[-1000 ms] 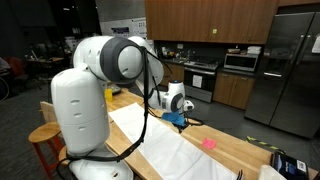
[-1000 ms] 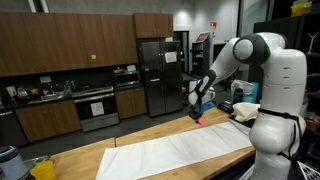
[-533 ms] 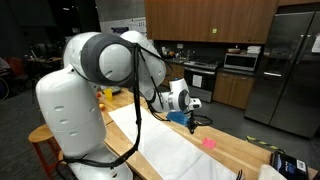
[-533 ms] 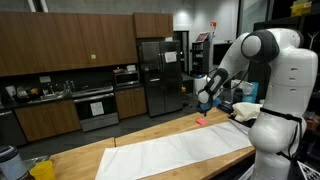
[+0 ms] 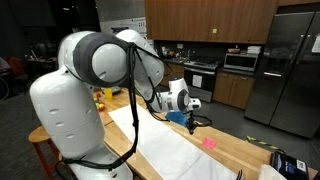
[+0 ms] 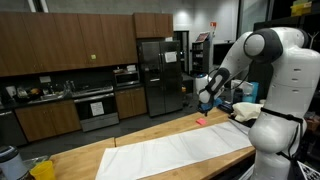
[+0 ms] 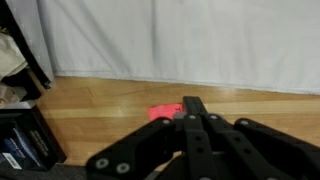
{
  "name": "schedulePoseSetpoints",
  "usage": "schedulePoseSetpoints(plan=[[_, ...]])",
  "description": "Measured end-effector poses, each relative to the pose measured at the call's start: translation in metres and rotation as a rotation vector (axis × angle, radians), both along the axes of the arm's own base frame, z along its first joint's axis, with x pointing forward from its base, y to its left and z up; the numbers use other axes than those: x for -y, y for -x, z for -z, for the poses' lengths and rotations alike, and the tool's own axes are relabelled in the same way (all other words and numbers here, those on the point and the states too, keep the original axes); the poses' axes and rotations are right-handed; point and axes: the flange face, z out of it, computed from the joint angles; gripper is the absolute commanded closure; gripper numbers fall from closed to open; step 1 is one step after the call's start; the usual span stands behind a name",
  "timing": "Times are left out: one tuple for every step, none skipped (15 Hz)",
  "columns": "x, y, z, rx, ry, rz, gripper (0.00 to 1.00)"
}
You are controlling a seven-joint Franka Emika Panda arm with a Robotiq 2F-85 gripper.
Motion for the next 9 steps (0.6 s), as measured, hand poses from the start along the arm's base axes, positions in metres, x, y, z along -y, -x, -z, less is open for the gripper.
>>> schedulePoseSetpoints(plan=[[-0.0001,0.0001,0.0001,0.0,0.0,0.0,0.99],[-0.0001,0.0002,0.0002,0.0,0.0,0.0,0.74],[-0.0001,0.0002,0.0003,-0.001,0.0,0.0,0.74],[-0.0005,0.0001,0.0006,-0.001,0.0,-0.001,0.74],[-0.001,0.0,0.0013,-0.003,0.0,-0.002,0.74],[-0.0017,0.0,0.0018,-0.005,0.0,-0.004,0.99],[-0.0025,-0.0002,0.0023,-0.006,0.0,-0.006,1.0],[-0.0031,-0.0003,0.0024,-0.006,0.0,-0.007,1.0],[-0.0037,-0.0005,0.0025,-0.007,0.0,-0.008,1.0]])
